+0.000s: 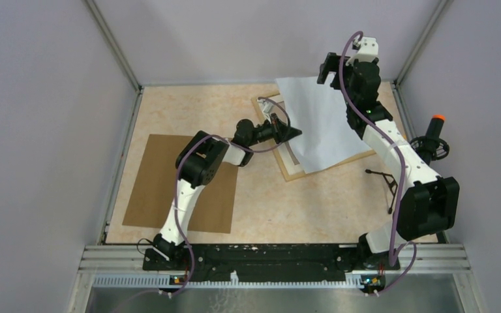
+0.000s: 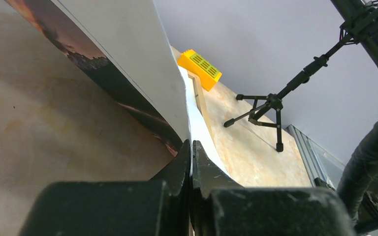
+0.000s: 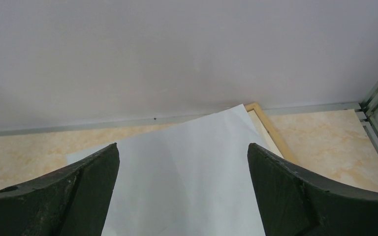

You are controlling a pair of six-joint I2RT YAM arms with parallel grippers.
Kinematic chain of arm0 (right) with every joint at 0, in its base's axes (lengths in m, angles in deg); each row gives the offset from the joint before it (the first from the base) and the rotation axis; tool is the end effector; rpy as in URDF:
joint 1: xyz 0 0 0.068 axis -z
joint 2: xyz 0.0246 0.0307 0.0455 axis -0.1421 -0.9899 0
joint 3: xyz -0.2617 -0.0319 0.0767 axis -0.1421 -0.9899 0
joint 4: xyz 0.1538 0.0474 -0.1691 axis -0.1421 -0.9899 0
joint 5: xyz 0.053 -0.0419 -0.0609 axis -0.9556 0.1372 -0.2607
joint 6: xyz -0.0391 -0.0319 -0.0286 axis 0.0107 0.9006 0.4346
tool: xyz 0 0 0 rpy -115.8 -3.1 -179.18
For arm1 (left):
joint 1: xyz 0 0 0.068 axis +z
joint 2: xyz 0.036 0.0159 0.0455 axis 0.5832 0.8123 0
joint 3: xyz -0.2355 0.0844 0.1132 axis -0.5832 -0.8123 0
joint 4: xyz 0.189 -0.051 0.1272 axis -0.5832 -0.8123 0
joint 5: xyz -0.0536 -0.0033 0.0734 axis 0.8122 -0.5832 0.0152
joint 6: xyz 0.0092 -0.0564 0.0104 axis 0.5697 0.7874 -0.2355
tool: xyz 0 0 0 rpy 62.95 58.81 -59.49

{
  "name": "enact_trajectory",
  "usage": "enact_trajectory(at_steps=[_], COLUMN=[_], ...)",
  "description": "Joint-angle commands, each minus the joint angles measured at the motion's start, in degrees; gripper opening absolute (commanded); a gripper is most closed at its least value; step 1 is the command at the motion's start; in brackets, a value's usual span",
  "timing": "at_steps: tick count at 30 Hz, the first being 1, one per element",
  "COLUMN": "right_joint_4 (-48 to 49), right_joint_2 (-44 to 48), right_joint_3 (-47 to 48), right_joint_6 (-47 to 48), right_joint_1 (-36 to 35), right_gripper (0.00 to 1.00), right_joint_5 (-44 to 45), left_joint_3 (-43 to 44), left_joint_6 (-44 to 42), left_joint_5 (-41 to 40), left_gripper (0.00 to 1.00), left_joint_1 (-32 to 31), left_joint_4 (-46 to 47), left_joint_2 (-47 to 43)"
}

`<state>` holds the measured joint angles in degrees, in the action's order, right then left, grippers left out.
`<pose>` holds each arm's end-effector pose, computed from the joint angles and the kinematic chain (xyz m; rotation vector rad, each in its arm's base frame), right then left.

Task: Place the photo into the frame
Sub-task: Adjust the photo in the photo frame.

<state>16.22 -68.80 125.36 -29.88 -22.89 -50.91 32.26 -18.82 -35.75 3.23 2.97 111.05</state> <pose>0.3266 0.0766 0.4026 0.0952 1.6060 0.1560 0.3858 -0.2774 0.1697 0.5377 1.4673 -1.5427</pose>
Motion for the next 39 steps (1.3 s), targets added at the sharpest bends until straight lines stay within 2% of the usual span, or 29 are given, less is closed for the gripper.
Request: enact_trajectory(at_steps=[1,5,13,28,36,39], right_joint_4=[2.7,2.9,3.2,3.5,3.4,3.5], right_joint_2=[2.5,2.6,2.7,2.2,2.3,2.3], right_joint_3=[-0.5,-0.7,-1.0,-1.2,-1.2,-1.3], right_joint_6=[-0.1,-0.4,-0.5,-0.7,-0.6,-0.7], right_joint_1=[1.0,1.1,1.2,1.2,1.3,1.2], right_gripper=[0.99,0.99,0.99,0.99,0.99,0.99], right_joint_5=[-0.3,-0.7,-1.0,-1.2,-1.2,-1.3], left_joint_3=[2.6,6.2,12.8,17.7,17.5,17.1], left_joint_6=[-1.1,2.6,14.8,14.6,12.7,10.6], left_joint_5=[2.7,4.9,8.3,6.4,4.9,3.8], left_gripper=[0.00,0.00,0.00,0.00,0.00,0.06], left_joint_1=[0.2,1.6,3.5,3.6,4.1,4.2], left_joint_4=[-0.5,-3.5,-0.1,-8.6,-14.7,-18.4], left_joint_2=[-2.7,-0.2,7.1,9.6,8.9,7.7])
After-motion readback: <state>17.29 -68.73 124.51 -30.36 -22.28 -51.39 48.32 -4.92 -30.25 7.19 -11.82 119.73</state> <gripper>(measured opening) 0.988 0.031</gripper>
